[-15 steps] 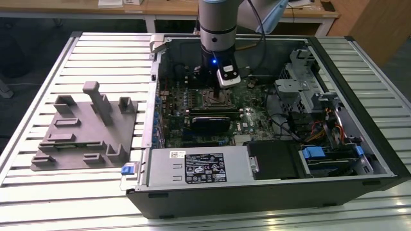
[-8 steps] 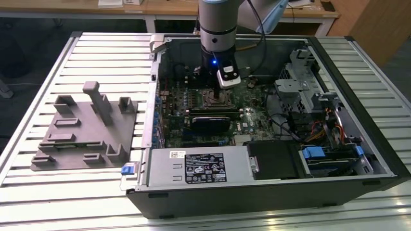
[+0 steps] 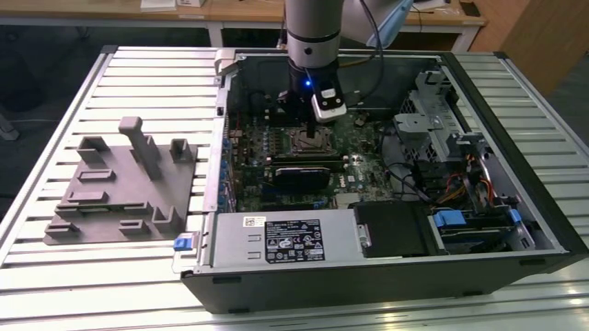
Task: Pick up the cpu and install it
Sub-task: 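Install the first cpu locking lever, then install the second cpu locking lever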
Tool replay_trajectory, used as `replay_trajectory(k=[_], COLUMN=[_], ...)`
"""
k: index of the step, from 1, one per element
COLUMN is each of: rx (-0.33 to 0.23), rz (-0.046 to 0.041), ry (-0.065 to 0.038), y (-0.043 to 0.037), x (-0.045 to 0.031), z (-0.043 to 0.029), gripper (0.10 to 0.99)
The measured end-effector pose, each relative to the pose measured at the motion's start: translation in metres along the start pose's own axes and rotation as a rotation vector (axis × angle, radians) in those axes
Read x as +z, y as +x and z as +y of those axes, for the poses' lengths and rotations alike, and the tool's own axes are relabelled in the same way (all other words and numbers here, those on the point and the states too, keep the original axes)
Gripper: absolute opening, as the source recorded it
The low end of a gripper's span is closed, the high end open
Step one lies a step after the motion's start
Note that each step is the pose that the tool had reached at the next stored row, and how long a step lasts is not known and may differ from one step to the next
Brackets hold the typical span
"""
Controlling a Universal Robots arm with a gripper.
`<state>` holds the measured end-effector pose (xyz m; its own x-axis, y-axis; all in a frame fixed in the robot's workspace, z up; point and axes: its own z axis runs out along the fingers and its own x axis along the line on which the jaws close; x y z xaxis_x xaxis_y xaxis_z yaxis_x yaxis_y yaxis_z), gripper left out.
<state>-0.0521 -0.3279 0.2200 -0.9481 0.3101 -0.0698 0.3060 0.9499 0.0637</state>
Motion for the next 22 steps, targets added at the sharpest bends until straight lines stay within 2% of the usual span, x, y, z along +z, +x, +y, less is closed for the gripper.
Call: replay_trajectory(k=[6,22], rx=[0.0,0.0], rz=[0.0,-0.0001], ry=[0.0,0.0], y=[-0.0008,-0.0013], x=[-0.012,-0.0184], z=[0.0008,0.0012], gripper=[0.106,0.106])
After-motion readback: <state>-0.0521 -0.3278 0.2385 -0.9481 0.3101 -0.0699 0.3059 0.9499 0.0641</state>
